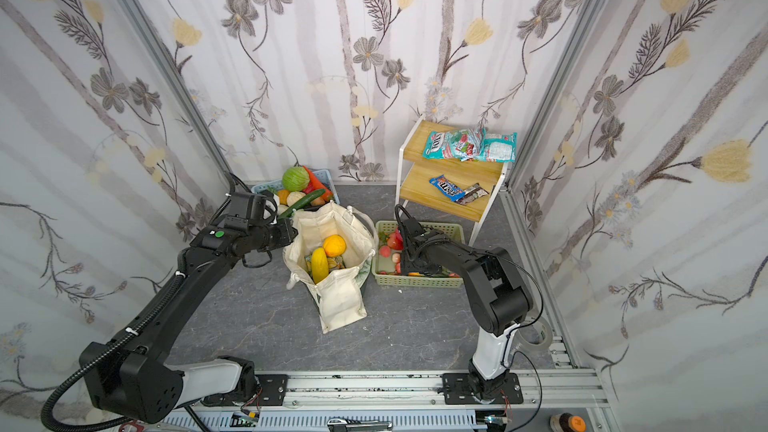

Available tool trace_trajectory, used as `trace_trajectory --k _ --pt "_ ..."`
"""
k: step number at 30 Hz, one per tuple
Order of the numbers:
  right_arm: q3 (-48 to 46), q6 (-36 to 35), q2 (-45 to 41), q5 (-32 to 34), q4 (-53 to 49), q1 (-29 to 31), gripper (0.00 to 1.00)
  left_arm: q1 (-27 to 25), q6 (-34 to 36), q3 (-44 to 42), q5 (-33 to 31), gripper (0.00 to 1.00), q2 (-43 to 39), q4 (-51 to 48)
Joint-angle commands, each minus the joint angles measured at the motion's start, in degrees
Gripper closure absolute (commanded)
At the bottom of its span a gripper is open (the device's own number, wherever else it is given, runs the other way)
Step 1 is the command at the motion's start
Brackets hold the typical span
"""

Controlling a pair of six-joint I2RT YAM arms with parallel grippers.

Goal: Place the food into the grocery bag and tie it
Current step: 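Lower the right gripper onto the large red-yellow apple and grasp it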

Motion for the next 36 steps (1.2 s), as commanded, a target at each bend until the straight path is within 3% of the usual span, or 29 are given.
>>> trace_trajectory --k 1,3,8,13,21,30,36 --pt "-0.45 0.09 1.00 -4.24 0.05 -0.04 0.13 0.06 0.58 0.02 0.07 1.00 -0.31 -0.82" --pt "-0.66 0.00 1.04 -4.38 0.52 -0.21 0.15 0.15 0.66 -0.14 0.03 1.00 -0.49 -0.73" --pt "-1.16 -0.57 -0.88 -7.05 1.07 -0.91 0.32 0.33 0.75 0.05 0.01 1.00 -0.50 -0.91" --pt "-1.11 -1.35 -4.54 -8.99 0.07 -1.52 0.37 0.42 0.75 0.63 0.25 1.00 -0.15 -0.91" --pt "0.58 -6.75 -8.08 -12.41 -3.35 -2.32 0.35 0.44 0.44 0.81 0.87 1.00 0.73 -0.38" --pt "2.16 -7.52 -9.54 -13.55 -3.31 -3.44 0.37 0.40 0.39 -0.07 0.78 1.00 0.74 0.15" --pt "3.65 -7.91 -13.91 -18.37 -1.50 -3.40 0.36 0.46 0.25 -0.21 0.84 1.00 0.60 0.32"
